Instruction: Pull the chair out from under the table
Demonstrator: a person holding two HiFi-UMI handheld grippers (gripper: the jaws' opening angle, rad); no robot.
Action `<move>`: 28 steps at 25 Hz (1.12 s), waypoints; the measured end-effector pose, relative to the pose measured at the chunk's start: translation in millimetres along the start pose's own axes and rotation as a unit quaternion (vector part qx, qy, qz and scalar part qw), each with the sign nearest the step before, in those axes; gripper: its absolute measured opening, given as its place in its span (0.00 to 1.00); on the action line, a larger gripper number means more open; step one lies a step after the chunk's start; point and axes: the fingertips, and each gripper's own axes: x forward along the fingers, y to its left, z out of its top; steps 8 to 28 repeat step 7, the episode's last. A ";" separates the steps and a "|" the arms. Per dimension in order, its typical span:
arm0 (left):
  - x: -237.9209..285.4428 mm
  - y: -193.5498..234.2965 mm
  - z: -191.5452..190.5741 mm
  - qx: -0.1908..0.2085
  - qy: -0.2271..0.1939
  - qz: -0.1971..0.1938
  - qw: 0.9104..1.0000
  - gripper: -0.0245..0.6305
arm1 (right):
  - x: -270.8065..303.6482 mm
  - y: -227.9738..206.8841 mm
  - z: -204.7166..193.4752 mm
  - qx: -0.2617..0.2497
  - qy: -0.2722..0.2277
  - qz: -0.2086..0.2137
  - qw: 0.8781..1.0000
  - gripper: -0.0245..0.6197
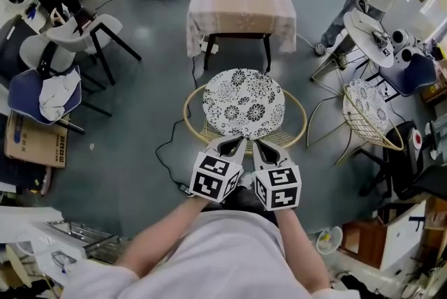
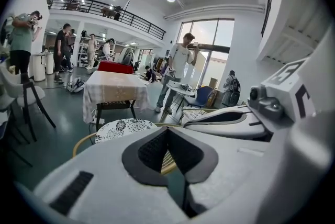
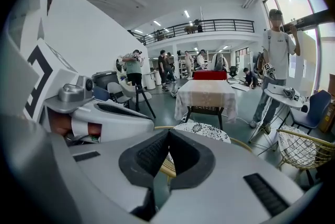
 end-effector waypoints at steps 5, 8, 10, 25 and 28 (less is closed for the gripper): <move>-2.7 3.3 -3.9 0.000 0.003 0.002 1.000 0.05 | 1.5 4.4 -0.6 0.000 0.000 0.001 1.000 0.04; -3.7 4.6 -5.8 -0.001 0.004 0.002 1.000 0.05 | 1.8 6.1 -1.5 -0.001 0.001 0.001 1.000 0.04; -3.7 4.6 -5.8 -0.001 0.004 0.002 1.000 0.05 | 1.8 6.1 -1.5 -0.001 0.001 0.001 1.000 0.04; -3.7 4.6 -5.8 -0.001 0.004 0.002 1.000 0.05 | 1.8 6.1 -1.5 -0.001 0.001 0.001 1.000 0.04; -3.7 4.6 -5.8 -0.001 0.004 0.002 1.000 0.05 | 1.8 6.1 -1.5 -0.001 0.001 0.001 1.000 0.04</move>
